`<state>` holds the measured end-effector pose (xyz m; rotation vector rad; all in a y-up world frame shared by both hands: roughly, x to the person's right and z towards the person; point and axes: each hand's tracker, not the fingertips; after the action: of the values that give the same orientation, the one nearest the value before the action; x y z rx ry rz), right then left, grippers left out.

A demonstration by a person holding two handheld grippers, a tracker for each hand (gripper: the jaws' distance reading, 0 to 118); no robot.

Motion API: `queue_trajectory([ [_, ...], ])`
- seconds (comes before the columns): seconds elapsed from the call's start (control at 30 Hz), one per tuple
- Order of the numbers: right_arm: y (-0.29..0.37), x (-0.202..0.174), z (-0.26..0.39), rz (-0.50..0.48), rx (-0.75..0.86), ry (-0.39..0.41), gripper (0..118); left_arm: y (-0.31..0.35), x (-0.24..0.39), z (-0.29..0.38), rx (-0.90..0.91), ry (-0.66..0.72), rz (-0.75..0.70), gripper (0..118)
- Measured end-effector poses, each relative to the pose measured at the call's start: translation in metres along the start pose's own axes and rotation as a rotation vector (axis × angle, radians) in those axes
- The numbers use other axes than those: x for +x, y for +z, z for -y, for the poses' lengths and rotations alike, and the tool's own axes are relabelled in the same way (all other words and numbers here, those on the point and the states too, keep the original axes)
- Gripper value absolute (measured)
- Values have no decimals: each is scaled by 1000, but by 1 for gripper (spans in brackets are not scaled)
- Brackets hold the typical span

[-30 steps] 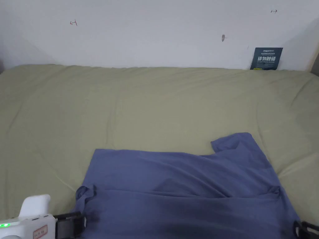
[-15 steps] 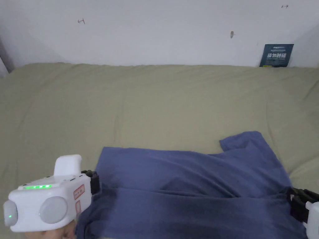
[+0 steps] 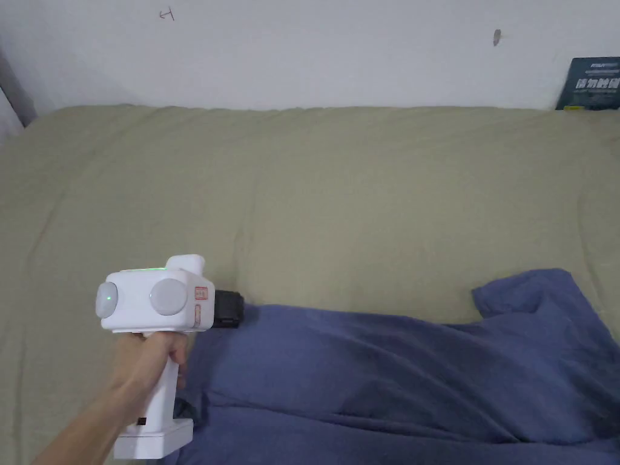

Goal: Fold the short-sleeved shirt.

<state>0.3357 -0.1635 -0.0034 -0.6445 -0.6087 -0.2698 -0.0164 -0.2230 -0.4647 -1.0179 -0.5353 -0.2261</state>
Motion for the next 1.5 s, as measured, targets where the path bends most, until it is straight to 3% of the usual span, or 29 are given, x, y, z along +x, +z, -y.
queue_trajectory([
  [0.03,-5,1,0,3,-5,-4,0,-11,2,-1,-46,-21,-25,115],
  [0.2,-24,10,-2,29,-60,8,0,-38,3,-10,-64,-47,-48,110],
  [0.23,-26,12,-3,36,-65,12,0,-34,4,-10,-63,-45,-53,101],
  [0.3,-35,18,-9,54,-101,18,0,-14,12,-10,-60,-79,-11,73],
  [0.37,-55,37,-12,61,-126,6,1,9,23,-8,-40,-114,-20,3],
  [0.43,-67,45,-25,51,-138,-8,1,3,20,-7,-25,-88,57,0],
  [0.5,-83,52,-36,37,-151,-15,2,-17,12,-9,-50,-106,16,0],
  [0.53,-91,54,-43,13,-167,-15,20,-21,11,-9,-45,-111,9,0],
  [0.6,-112,55,-57,-21,-250,-32,95,-23,0,-19,-17,-117,-20,0],
  [0.63,-119,52,-61,-49,-306,-29,118,-25,-3,-21,-17,-109,-18,0],
  [0.7,-151,52,-60,-97,-426,-27,118,-32,-10,-24,-22,-101,-16,0],
  [0.83,-192,54,-54,49,-519,57,118,-17,8,-10,-33,-97,-7,0],
  [0.87,-196,55,-51,73,-549,76,110,-21,8,-14,-35,-93,-5,0],
  [0.9,-193,52,-51,66,-523,100,87,-22,8,-14,-37,-93,-3,0],
  [0.93,-187,53,-51,58,-490,87,76,-22,9,-13,-37,-93,-2,0],
  [0.97,-179,57,-54,43,-467,52,57,-21,10,-11,-43,-93,1,0],
  [1.0,-172,59,-57,15,-451,41,21,-9,16,-5,-43,-98,2,0],
  [1.03,-160,59,-58,-2,-411,47,2,-6,18,-2,-41,-99,6,0],
  [1.1,-142,63,-61,-46,-393,-1,2,5,21,6,-33,-96,9,0],
  [1.5,3,71,-54,-127,-204,-2,2,133,-7,46,115,-62,108,0],
])
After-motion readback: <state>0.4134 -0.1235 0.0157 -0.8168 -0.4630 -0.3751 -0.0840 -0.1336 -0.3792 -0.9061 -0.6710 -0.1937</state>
